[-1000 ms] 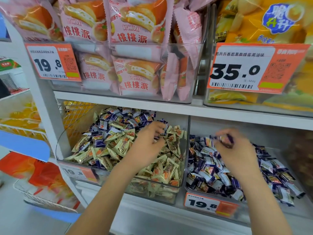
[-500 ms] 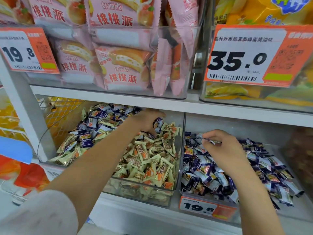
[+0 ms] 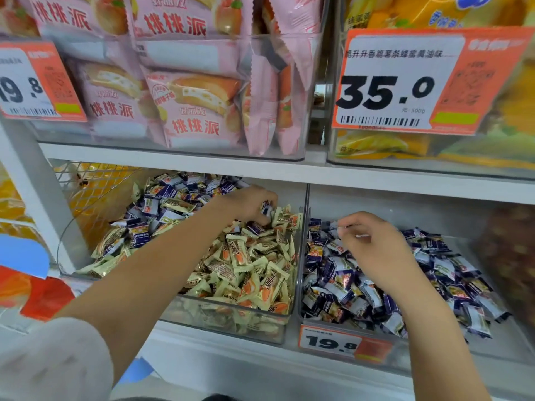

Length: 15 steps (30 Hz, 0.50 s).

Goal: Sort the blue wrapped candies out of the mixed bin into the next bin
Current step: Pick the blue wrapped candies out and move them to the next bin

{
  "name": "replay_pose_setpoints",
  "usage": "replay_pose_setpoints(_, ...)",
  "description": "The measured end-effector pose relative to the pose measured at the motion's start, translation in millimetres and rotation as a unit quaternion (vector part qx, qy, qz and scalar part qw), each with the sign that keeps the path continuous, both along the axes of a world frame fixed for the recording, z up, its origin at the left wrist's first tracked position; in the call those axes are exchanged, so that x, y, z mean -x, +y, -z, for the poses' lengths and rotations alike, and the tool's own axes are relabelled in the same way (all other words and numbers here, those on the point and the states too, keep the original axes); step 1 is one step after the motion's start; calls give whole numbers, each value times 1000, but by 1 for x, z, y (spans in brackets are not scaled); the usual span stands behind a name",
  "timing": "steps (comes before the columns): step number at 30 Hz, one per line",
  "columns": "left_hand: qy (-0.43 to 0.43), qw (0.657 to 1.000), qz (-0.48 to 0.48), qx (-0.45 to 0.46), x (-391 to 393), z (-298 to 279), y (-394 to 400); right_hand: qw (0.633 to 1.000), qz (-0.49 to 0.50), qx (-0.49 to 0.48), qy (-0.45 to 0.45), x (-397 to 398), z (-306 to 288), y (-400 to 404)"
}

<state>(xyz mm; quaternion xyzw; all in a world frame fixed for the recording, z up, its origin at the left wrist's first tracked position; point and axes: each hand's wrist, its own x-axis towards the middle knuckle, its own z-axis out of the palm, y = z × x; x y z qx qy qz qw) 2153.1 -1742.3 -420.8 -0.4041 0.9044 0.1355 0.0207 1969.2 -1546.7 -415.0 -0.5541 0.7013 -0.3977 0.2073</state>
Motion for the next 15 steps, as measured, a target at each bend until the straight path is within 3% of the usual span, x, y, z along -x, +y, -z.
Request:
replay_pose_setpoints(5, 159, 986, -25, 32, -14, -18, 18, 997, 14, 65, -34, -4, -5, 2)
replay_pose_setpoints(15, 330, 944, -11, 0, -16, -58, 106, 988, 9, 102, -116, -12, -16, 11)
